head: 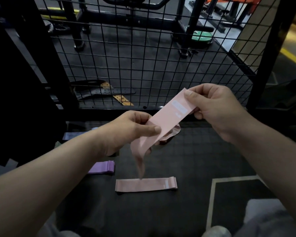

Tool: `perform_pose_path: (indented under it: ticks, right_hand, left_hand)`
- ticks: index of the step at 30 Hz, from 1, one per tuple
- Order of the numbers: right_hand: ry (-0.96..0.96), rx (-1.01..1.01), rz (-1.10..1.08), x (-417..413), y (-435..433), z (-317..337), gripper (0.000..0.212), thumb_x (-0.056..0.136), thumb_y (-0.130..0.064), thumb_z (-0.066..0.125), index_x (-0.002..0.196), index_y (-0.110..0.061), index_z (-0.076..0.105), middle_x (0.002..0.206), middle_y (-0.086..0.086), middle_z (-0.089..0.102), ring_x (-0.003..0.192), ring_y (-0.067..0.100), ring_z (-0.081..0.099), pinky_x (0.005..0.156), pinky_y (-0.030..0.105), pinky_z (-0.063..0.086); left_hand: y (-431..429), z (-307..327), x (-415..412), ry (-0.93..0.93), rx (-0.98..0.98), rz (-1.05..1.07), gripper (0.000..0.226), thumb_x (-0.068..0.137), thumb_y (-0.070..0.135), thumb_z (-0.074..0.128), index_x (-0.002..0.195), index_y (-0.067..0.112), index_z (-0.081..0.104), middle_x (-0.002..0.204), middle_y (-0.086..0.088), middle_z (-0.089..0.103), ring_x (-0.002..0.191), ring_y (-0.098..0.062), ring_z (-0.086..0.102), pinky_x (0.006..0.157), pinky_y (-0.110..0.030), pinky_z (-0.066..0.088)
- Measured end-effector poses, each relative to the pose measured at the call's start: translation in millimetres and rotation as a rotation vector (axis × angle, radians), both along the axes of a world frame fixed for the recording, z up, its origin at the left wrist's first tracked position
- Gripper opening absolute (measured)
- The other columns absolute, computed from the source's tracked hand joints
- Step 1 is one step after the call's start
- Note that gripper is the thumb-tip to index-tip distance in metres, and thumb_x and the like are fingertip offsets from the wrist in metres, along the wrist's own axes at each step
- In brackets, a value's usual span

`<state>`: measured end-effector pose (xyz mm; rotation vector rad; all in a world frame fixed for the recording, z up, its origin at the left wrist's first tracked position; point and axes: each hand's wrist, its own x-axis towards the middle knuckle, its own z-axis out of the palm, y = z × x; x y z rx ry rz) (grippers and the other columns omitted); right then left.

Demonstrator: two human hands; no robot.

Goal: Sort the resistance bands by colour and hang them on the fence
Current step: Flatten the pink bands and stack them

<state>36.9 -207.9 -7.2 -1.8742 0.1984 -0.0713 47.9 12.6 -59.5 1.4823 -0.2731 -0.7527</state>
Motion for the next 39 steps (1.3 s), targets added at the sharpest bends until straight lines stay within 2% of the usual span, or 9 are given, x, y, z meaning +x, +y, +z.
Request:
perform_pose_path:
  ticks: [4, 7, 12, 18, 22, 27, 30, 35, 39]
  right_hand:
    - [-0.01, -0.016, -0.012, -5.4, -4.6, -2.0, 0.009, 0.096, -0.02, 0.064, 0.089, -0.014, 0.067, 0.079, 0.007, 0.07, 0.062, 0.011, 0.06, 0.048, 0.018, 0.043]
    - [-0.018, -0.042, -0.03, -9.8, -8.1, 0.3, 0.009, 0.095, -0.022, 0.065, 0.088, -0.016, 0.067, 0.08, 0.007, 0.069, 0.064, 0.012, 0.06, 0.051, 0.022, 0.044]
    - [0.005, -0.064, -0.103, -16.9, -22.5, -8.4, 0.011, 0.097, -0.022, 0.062, 0.094, -0.013, 0.066, 0.081, 0.005, 0.069, 0.056, 0.004, 0.058, 0.049, 0.02, 0.045]
    - [0.288, -0.174, -0.108, -36.4, -31.0, -99.1, 0.018, 0.098, -0.017, 0.061, 0.105, -0.002, 0.068, 0.067, 0.004, 0.06, 0.035, -0.003, 0.05, 0.035, 0.012, 0.035]
    - [0.523, -0.058, -0.212, -52.6, -35.3, -175.6, 0.022, 0.096, -0.018, 0.065, 0.109, 0.0, 0.065, 0.067, 0.006, 0.06, 0.038, 0.0, 0.053, 0.035, 0.014, 0.034]
    - [0.659, -0.039, -0.234, -65.5, -26.3, -252.4, 0.012, 0.097, -0.016, 0.063, 0.1, -0.005, 0.062, 0.074, 0.009, 0.062, 0.037, 0.003, 0.055, 0.034, 0.017, 0.036]
    - [0.681, -0.055, -0.301, -62.4, -30.1, -287.0, 0.008, 0.098, -0.013, 0.061, 0.101, -0.006, 0.059, 0.085, 0.009, 0.061, 0.036, 0.004, 0.056, 0.032, 0.015, 0.037]
    - [0.673, -0.233, -0.322, -55.8, -40.0, -333.2, 0.011, 0.096, -0.009, 0.059, 0.102, -0.001, 0.065, 0.092, 0.011, 0.064, 0.054, 0.009, 0.056, 0.036, 0.013, 0.04]
    - [0.7, -0.374, -0.273, -50.4, -43.6, -363.4, 0.004, 0.093, -0.017, 0.063, 0.09, -0.015, 0.064, 0.093, 0.005, 0.066, 0.085, 0.023, 0.065, 0.073, 0.024, 0.049]
  left_hand:
    - [2.3, 6.8, -4.1, 0.027, 0.024, -0.054, 0.021, 0.075, 0.014, 0.074, 0.091, 0.001, 0.069, 0.078, -0.017, 0.067, 0.063, -0.024, 0.066, 0.053, -0.034, 0.058]
    - [7.1, 10.7, -6.3, -0.003, 0.097, -0.095, 0.017, 0.074, 0.019, 0.076, 0.088, 0.009, 0.073, 0.084, -0.017, 0.069, 0.073, -0.029, 0.066, 0.065, -0.039, 0.059]
    - [22.9, 5.8, -12.0, -0.063, 0.295, -0.172, 0.017, 0.079, 0.024, 0.075, 0.088, 0.01, 0.071, 0.072, -0.002, 0.066, 0.063, -0.017, 0.061, 0.056, -0.029, 0.05]
    - [63.2, -54.3, -28.4, 0.098, 0.563, -0.15, 0.018, 0.086, 0.014, 0.073, 0.077, 0.005, 0.062, 0.066, -0.014, 0.055, 0.053, -0.022, 0.054, 0.048, -0.025, 0.044]
    - [80.7, -94.7, -25.2, 0.106, 0.756, 0.057, 0.018, 0.087, 0.009, 0.073, 0.076, 0.003, 0.06, 0.056, -0.011, 0.056, 0.042, -0.015, 0.05, 0.039, -0.02, 0.041]
    - [65.6, -158.5, -27.6, 0.19, 0.731, 0.349, 0.019, 0.092, 0.001, 0.062, 0.075, 0.006, 0.056, 0.049, -0.01, 0.056, 0.037, -0.014, 0.05, 0.036, -0.014, 0.035]
    - [45.4, -207.7, -30.7, 0.241, 0.765, 0.432, 0.015, 0.094, 0.004, 0.06, 0.08, 0.007, 0.055, 0.064, -0.016, 0.057, 0.045, -0.022, 0.055, 0.041, -0.02, 0.039]
    - [24.1, -267.8, -28.8, 0.297, 0.825, 0.456, 0.009, 0.093, -0.002, 0.052, 0.085, 0.002, 0.056, 0.058, -0.015, 0.055, 0.029, -0.012, 0.054, 0.032, -0.017, 0.04]
    - [17.3, -296.2, -25.7, 0.343, 0.845, 0.488, 0.012, 0.091, -0.002, 0.055, 0.1, 0.005, 0.059, 0.068, -0.016, 0.057, 0.047, -0.025, 0.059, 0.034, -0.02, 0.045]
